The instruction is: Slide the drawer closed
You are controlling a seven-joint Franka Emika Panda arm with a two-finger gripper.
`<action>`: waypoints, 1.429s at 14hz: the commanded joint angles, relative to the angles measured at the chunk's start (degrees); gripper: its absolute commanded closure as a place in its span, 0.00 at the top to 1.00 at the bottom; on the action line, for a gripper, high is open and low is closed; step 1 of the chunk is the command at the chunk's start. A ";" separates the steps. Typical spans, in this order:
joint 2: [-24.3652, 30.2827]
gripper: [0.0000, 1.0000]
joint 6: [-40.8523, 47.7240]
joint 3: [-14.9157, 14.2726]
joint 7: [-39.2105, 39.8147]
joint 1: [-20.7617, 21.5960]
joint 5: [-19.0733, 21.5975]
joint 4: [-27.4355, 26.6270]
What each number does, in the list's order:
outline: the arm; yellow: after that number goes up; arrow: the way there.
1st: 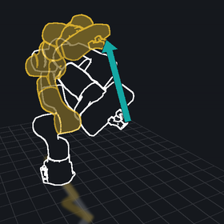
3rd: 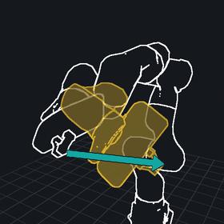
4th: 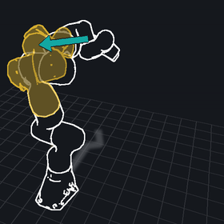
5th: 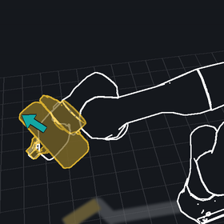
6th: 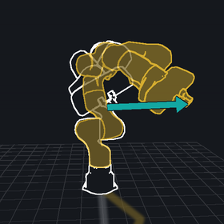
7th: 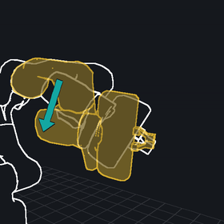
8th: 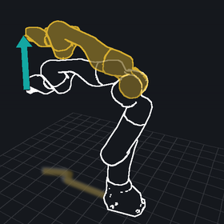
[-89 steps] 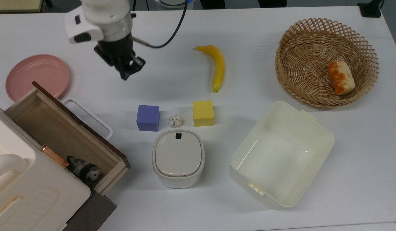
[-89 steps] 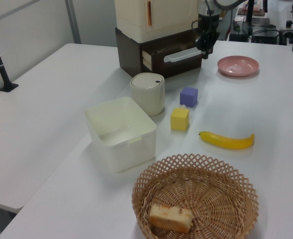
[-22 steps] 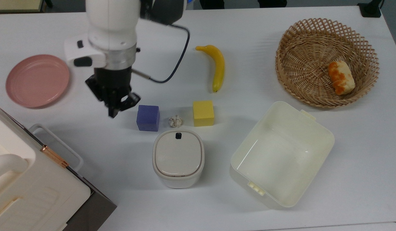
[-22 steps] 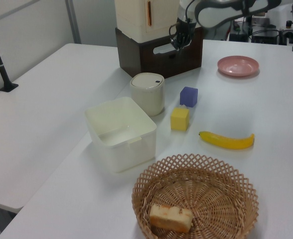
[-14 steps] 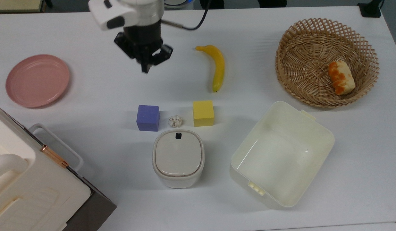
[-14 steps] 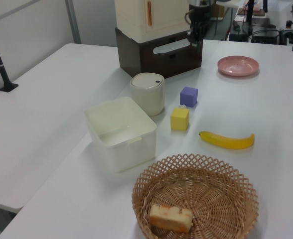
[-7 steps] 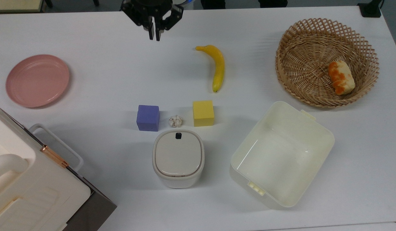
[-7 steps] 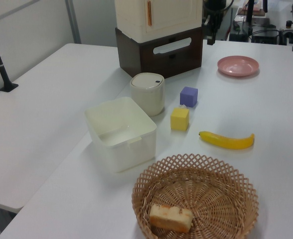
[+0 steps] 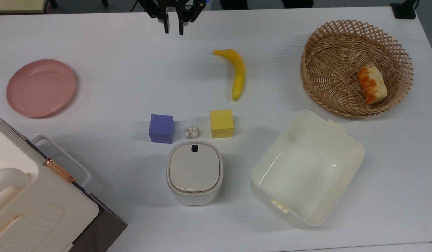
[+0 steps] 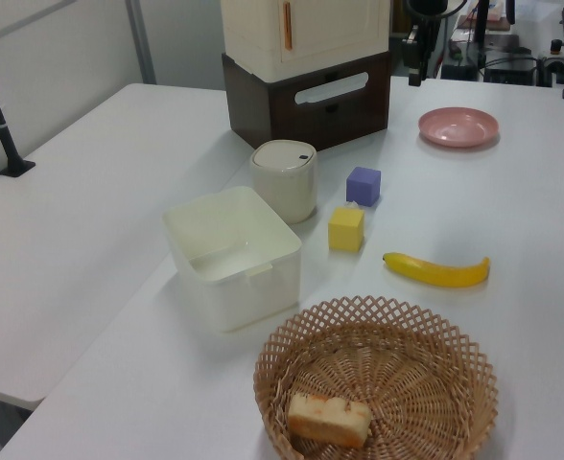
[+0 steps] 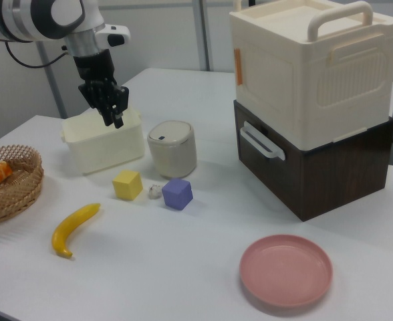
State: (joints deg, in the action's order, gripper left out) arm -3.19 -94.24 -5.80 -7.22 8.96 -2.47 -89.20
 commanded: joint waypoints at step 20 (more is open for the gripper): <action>3.28 1.00 3.89 2.64 4.67 -3.60 1.50 -1.42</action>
State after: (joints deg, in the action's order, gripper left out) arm -1.56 -91.65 -3.74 -3.05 5.95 -2.42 -89.20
